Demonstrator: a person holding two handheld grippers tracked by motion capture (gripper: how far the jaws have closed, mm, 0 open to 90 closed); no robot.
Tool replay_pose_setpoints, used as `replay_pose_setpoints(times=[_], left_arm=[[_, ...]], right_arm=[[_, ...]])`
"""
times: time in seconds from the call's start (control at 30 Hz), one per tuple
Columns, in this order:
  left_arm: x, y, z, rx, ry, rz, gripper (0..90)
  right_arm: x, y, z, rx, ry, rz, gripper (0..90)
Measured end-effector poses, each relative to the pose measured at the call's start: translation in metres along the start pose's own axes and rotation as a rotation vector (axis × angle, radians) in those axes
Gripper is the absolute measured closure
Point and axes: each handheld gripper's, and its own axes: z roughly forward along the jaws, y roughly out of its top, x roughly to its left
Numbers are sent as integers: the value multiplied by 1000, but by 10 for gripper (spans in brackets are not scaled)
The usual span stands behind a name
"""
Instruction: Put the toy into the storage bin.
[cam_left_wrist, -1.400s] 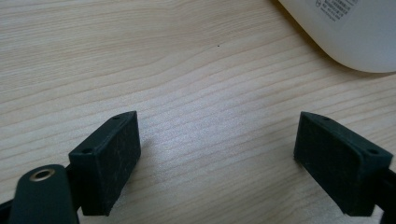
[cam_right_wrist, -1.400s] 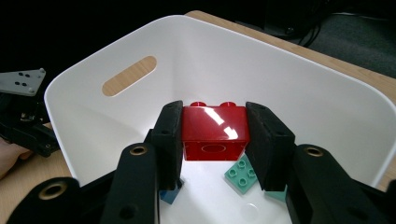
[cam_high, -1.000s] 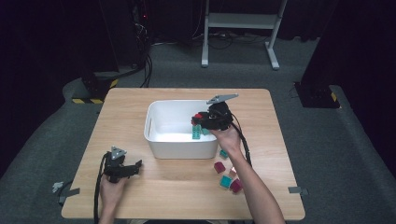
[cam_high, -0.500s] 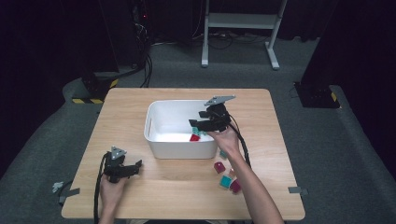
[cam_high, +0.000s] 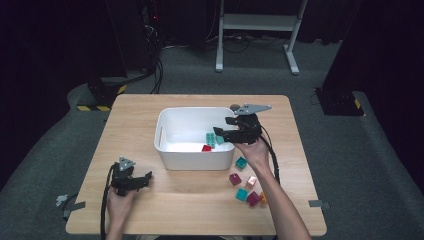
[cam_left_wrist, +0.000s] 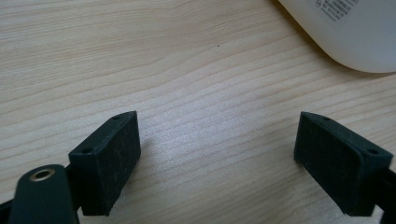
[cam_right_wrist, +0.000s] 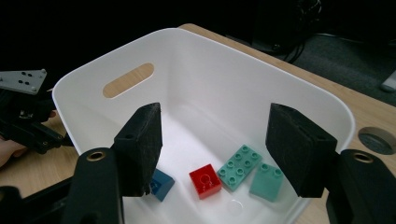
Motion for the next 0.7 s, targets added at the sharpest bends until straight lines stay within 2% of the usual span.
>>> replay_pose_setpoints(times=[0.43, 0.7], left_arm=[[0, 0, 0, 2, 0, 1, 146], [0, 0, 0, 2, 0, 1, 146]], right_arm=[[-11, -21, -35, -69, -58, 38, 363], [-16, -41, -51, -85, -94, 60, 333]])
